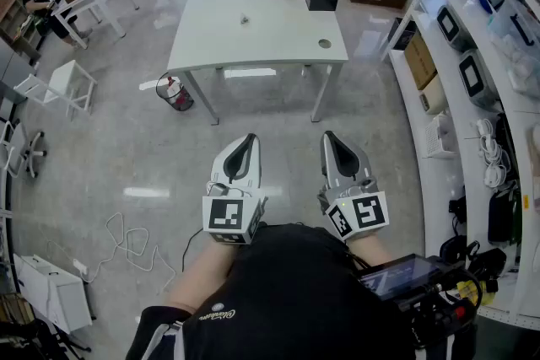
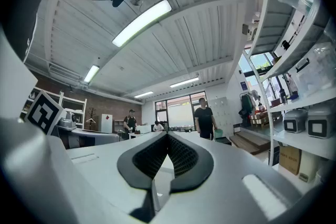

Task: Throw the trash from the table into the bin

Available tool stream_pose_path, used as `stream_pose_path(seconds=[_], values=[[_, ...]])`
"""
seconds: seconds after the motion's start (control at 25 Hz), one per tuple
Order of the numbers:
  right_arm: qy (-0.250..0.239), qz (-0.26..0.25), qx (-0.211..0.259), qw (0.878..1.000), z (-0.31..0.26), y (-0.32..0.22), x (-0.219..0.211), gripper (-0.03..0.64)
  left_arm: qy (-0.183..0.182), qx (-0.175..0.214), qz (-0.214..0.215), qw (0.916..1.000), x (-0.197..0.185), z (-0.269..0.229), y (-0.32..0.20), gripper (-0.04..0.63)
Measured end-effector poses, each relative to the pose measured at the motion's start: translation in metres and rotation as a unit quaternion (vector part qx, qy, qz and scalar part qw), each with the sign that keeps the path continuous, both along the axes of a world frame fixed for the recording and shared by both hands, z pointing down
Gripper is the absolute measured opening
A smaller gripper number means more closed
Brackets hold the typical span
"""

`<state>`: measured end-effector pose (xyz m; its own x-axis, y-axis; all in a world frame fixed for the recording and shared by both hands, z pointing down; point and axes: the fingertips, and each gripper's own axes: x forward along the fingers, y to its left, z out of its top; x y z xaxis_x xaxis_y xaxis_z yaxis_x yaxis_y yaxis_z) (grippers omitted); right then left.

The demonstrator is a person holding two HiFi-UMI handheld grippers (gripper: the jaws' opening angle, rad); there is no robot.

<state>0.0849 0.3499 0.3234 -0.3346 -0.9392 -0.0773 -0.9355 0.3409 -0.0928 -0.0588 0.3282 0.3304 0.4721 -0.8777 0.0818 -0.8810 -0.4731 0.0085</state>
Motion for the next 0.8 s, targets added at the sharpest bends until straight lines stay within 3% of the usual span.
stream_pose_path(seconds=[0.32, 0.52, 0.8], values=[[0.003, -0.001, -0.003, 1.0, 0.005, 0.001, -0.002, 0.002, 0.003, 0.005, 0.012, 0.9999, 0.003, 0.007, 0.002, 0.009], [-0.028, -0.011, -0.006, 1.0, 0.004, 0.002, -0.007, 0.003, 0.003, 0.003, 0.014, 0.9999, -0.001, 0.008, 0.002, 0.009], [-0.02, -0.011, -0.011, 1.0, 0.009, -0.002, -0.02, 0.003, 0.01, 0.0, 0.013, 0.9999, -0.015, 0.013, -0.002, 0.009]])
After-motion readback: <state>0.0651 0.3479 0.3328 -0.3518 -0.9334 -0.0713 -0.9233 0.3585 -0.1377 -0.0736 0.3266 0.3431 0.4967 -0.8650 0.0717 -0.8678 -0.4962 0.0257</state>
